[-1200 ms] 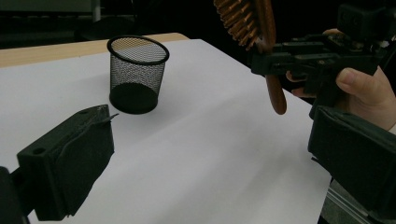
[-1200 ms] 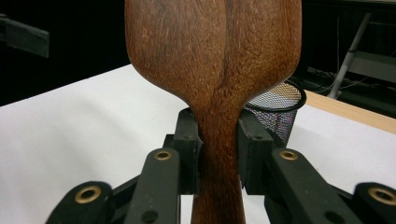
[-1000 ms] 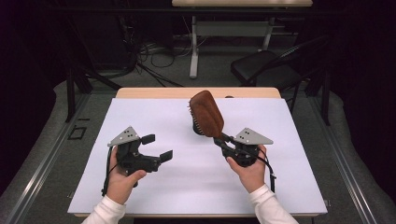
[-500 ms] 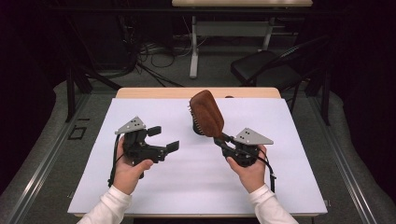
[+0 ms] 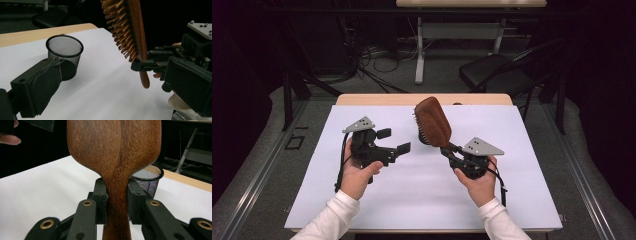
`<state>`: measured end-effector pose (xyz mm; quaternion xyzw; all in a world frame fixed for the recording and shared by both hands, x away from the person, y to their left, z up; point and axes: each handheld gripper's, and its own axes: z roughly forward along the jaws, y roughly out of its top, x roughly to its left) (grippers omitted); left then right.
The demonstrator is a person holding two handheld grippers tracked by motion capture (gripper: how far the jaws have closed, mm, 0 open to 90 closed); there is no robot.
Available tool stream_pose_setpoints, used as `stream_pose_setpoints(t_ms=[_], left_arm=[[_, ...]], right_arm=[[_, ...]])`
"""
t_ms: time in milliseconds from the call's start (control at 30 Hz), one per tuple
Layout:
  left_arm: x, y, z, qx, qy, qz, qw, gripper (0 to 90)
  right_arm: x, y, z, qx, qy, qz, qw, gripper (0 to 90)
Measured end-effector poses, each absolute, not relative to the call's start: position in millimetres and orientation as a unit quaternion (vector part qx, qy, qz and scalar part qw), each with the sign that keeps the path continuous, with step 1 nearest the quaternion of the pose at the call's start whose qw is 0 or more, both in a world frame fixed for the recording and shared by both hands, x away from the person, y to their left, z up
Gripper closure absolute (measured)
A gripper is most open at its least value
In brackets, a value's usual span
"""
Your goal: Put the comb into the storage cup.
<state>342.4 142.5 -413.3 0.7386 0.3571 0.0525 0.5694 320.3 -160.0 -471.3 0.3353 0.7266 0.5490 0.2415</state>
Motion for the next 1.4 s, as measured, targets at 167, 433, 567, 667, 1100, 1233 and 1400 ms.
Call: stream_pose_setpoints(t_ms=[167,433,567,667,1100,1233,1400], left_arm=[[345.6,136.9,-409.8,0.741,0.357,0.051,0.566,1.6],[350.2,130.9,-403.8,0.739,0.357,0.047,0.57,2.7],[352.8,127.6,-400.2,0.738,0.359,0.048,0.569,3.5],[354.4,124.2,-397.7,0.74,0.355,0.049,0.569,3.7],[365.2,110.1,-386.0,0.743,0.36,0.046,0.563,4.0],[368.7,105.5,-383.5,0.743,0.362,0.042,0.561,4.1],[373.2,99.6,-381.4,0.746,0.361,0.035,0.559,4.7]], right_arm=[[320.0,-158.4,-472.1,0.334,0.727,0.549,0.242,72.8],[319.5,-158.0,-472.1,0.333,0.727,0.549,0.241,72.8],[319.3,-156.9,-472.4,0.332,0.727,0.55,0.242,72.8],[318.8,-156.2,-472.4,0.332,0.728,0.55,0.24,72.8],[318.8,-155.2,-473.3,0.331,0.727,0.55,0.242,72.8],[318.6,-155.0,-473.3,0.331,0.728,0.55,0.241,72.8],[318.5,-155.1,-473.1,0.331,0.727,0.551,0.242,72.8]])
